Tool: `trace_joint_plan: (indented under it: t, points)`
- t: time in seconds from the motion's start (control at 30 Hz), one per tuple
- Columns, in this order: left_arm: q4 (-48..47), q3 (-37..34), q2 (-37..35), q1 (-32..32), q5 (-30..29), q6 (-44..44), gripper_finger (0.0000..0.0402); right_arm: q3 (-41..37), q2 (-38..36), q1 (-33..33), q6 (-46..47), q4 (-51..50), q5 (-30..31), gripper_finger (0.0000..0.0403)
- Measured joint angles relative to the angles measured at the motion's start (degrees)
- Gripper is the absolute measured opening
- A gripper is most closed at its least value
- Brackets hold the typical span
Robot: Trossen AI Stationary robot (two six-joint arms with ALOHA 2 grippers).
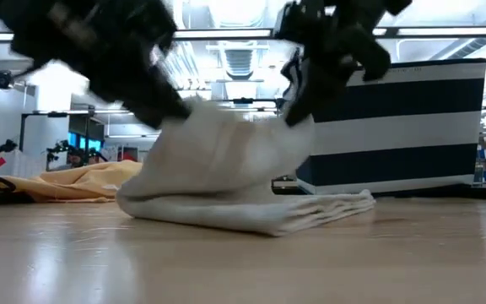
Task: Fold kitchen towel into neat rectangle
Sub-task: Fold the white patterned towel
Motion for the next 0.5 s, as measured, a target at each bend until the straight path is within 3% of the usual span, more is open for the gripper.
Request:
trace_joint_plan:
  t: [0.17,0.5]
  points:
    - [-8.1,4.3,0.1,0.2,-4.7,3.2,0.0,-3.3,-2.1,0.0,2.0,-3.2,-0.6,0.0008]
    - [-1.0,4.6,14.7,2.2,-5.5,3.7,0.0,-15.4,2.6,1.4,12.3,5.2,-10.7,0.0008]
